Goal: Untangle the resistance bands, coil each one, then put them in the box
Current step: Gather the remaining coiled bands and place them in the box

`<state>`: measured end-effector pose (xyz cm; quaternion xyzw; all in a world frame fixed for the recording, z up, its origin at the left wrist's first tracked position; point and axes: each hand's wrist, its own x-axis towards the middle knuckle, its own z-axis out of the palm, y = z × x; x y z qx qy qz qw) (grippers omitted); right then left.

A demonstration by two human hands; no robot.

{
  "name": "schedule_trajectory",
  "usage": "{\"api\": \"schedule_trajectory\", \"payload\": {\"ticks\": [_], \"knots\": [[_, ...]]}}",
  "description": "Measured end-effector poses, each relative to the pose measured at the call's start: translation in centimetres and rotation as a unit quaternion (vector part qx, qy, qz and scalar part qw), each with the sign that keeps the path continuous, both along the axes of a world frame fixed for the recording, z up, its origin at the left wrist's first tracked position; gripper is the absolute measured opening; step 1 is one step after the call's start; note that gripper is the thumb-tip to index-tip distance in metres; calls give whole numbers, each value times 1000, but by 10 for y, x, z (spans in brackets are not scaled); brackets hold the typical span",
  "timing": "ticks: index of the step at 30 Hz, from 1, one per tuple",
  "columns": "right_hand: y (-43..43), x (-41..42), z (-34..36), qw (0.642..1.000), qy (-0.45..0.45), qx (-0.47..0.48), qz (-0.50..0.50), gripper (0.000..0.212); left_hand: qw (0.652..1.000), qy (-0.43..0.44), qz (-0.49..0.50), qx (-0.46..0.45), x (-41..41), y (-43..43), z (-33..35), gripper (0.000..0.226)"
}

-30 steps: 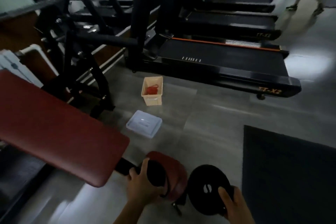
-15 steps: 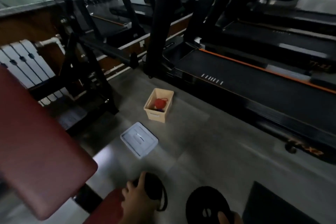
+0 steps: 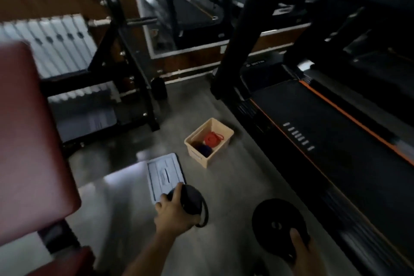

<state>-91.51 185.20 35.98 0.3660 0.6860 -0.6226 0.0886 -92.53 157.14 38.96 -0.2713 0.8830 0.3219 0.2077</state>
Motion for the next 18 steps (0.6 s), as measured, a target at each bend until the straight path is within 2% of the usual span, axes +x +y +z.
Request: {"api": "schedule_trajectory", "payload": {"ticks": [2,3,9,12,18], "knots": [[7,-55,10,997,-10,32,69,84,997,1,74,7,-18,8,-2,106],[10,-78,10,995,-15,46,83,83,995,-6,99,5,-26,11,-3,105],[-8,-216,2,979,-37,27,199,55,979,-30,201,25,-95,25,-21,101],[-36,-287,-8,975,-40,-2,218,52,971,-32,235,33,-152,19,-37,98],[-71,-430,-46,956,-44,52,287,44,968,-56,238,52,-279,5,-68,101]]}}
